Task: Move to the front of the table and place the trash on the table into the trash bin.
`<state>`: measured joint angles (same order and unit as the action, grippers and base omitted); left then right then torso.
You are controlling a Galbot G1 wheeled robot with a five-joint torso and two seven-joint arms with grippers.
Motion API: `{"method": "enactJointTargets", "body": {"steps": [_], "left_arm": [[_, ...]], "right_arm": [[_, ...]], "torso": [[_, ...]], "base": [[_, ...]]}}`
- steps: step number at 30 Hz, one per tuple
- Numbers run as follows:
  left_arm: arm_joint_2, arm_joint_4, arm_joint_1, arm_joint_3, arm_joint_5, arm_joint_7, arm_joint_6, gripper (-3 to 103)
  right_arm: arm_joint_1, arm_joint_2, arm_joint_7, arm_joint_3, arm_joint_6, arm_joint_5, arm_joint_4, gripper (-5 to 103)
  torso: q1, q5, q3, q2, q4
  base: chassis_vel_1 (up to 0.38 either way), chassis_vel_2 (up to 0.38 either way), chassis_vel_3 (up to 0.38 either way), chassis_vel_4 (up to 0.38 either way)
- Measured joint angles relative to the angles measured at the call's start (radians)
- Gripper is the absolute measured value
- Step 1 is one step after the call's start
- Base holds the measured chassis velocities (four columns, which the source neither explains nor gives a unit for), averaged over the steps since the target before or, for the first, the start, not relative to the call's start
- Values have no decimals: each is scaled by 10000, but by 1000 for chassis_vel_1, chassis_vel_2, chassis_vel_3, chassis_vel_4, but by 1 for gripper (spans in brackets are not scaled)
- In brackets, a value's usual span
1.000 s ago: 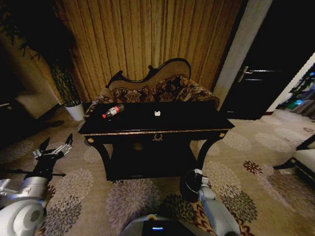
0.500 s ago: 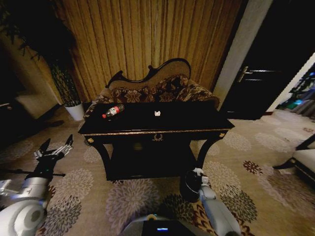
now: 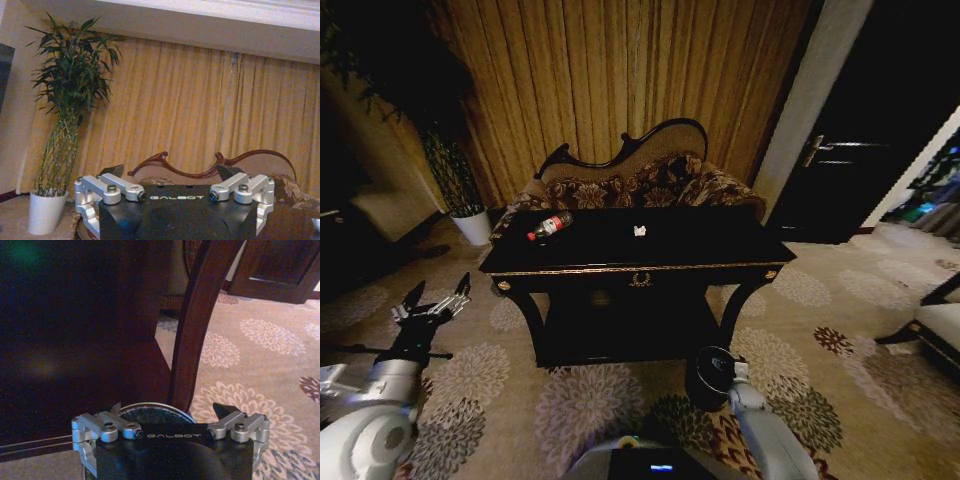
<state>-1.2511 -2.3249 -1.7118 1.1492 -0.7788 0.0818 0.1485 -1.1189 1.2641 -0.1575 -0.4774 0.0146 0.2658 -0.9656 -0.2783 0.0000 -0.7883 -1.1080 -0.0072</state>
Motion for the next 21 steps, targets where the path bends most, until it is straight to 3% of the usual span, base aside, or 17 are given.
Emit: {"method": "enactJointTargets", "body": {"steps": [11,17,21], "left_arm": [[-10,-27,-6,-3,4,0,-4,100],[-32,-19,47,-7,4,1,-5,100],[-58,-17,74,-78,15,1,-5,100]], "right_arm": [[-102,13,28,-31,45,231,-146,100],[-829,-684,46,-98,248,1760,-2346,100],[-1258,-993,65,-277,178,2028,-3503,100]], "torso": [[0,1,0,0,0],[0,-2,0,0,1],[1,1,0,0,0]], "base": [[0,0,0,0],[0,0,0,0],[0,0,0,0]]}}
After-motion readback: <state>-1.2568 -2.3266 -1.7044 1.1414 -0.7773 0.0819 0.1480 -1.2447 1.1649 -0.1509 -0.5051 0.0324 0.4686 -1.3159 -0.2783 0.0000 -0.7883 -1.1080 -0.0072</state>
